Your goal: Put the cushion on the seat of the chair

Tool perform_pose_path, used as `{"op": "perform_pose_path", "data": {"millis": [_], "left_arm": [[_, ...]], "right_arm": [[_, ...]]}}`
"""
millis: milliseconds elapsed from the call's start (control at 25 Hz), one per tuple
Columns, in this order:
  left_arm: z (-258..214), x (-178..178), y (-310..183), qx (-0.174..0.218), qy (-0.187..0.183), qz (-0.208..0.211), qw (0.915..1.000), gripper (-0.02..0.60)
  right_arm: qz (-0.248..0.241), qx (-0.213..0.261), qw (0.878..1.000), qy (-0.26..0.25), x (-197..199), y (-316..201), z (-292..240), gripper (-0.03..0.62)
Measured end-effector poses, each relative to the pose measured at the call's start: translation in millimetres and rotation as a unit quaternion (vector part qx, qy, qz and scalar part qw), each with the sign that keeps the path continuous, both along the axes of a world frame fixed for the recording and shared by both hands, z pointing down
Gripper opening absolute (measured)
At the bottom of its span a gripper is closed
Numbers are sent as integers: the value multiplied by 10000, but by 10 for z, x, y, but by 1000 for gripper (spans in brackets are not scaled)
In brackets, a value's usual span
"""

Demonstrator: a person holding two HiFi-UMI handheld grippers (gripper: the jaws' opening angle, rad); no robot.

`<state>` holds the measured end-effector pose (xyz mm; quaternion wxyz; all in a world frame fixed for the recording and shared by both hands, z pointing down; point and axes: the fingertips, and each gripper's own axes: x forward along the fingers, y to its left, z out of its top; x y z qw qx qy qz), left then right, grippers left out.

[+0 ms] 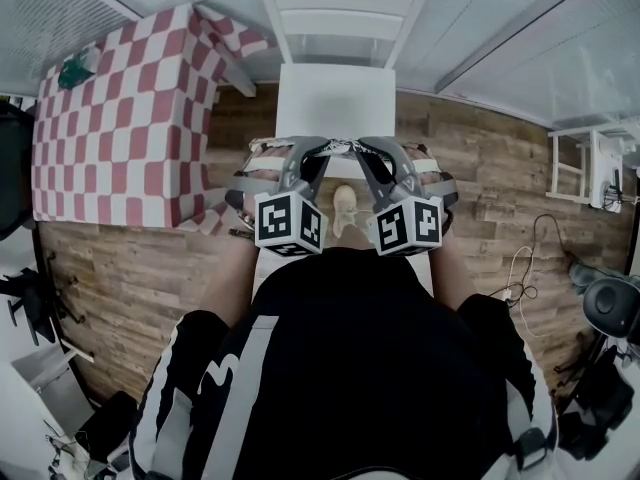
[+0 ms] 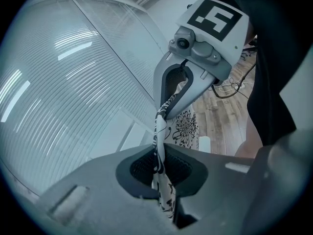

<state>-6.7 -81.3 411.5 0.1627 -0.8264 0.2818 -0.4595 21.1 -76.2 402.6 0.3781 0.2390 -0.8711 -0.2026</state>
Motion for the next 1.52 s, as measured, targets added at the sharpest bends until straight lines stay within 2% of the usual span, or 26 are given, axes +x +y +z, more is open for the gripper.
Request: {"op": "perform_pose_path", "data": {"millis": [160, 520, 1000, 1520], "left_arm": [[34, 0, -153, -36, 93, -175, 9998, 15], [107, 11, -465, -74, 18, -333, 9994, 15], [131, 6, -846, -68, 37, -177, 9998, 15], [90, -57, -1505, 41, 21, 27, 10000, 17]], "right_arm": [[-132, -45, 9999, 11, -4, -140, 41, 17], [-334, -148, 9993, -8, 24, -425, 132, 17], [-197, -67, 9997, 92, 12, -824, 139, 17], [-115, 171, 9992, 348, -55, -1466, 98, 17]]}}
